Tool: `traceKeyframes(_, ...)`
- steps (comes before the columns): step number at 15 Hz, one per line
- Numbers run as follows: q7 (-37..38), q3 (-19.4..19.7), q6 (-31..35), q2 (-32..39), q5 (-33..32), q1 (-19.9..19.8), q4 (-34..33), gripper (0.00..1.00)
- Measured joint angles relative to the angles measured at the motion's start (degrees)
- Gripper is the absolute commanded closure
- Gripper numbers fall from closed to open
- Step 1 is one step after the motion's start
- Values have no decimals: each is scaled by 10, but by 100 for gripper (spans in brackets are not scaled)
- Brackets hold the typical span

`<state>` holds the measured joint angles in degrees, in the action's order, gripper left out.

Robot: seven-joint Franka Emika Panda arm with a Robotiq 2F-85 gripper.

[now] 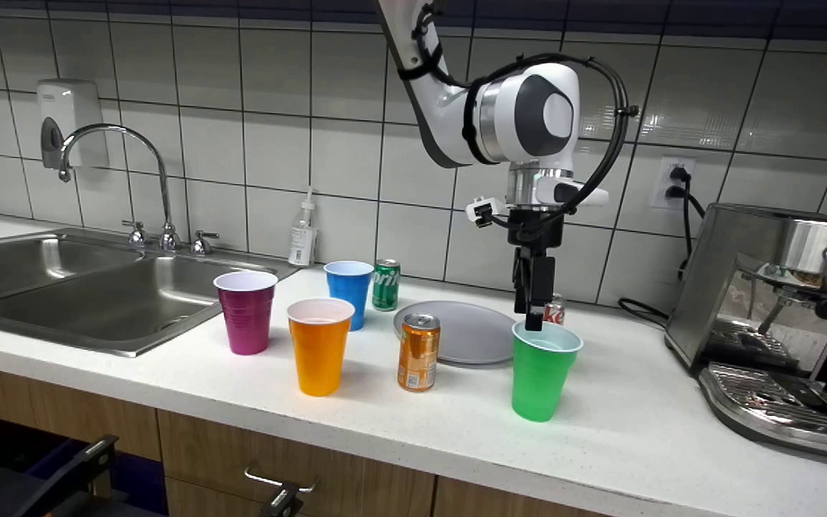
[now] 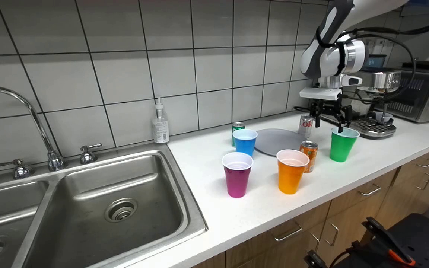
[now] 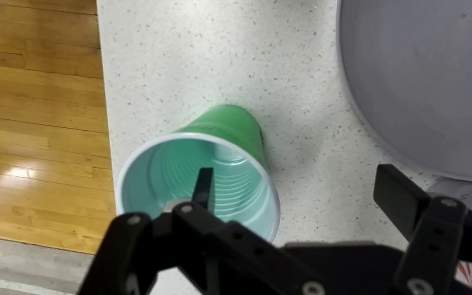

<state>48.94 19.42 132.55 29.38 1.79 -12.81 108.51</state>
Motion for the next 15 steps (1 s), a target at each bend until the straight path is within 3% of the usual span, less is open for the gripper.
traceKeyframes(8,0,0,9,11,1,-1,-1,0)
traceKeyframes(9,0,0,11,13,1,-1,-2,25)
traceKeyframes(10,0,0,12,14,1,-1,-2,26)
traceKeyframes(15,-1,0,22,15,1,-1,-3,66)
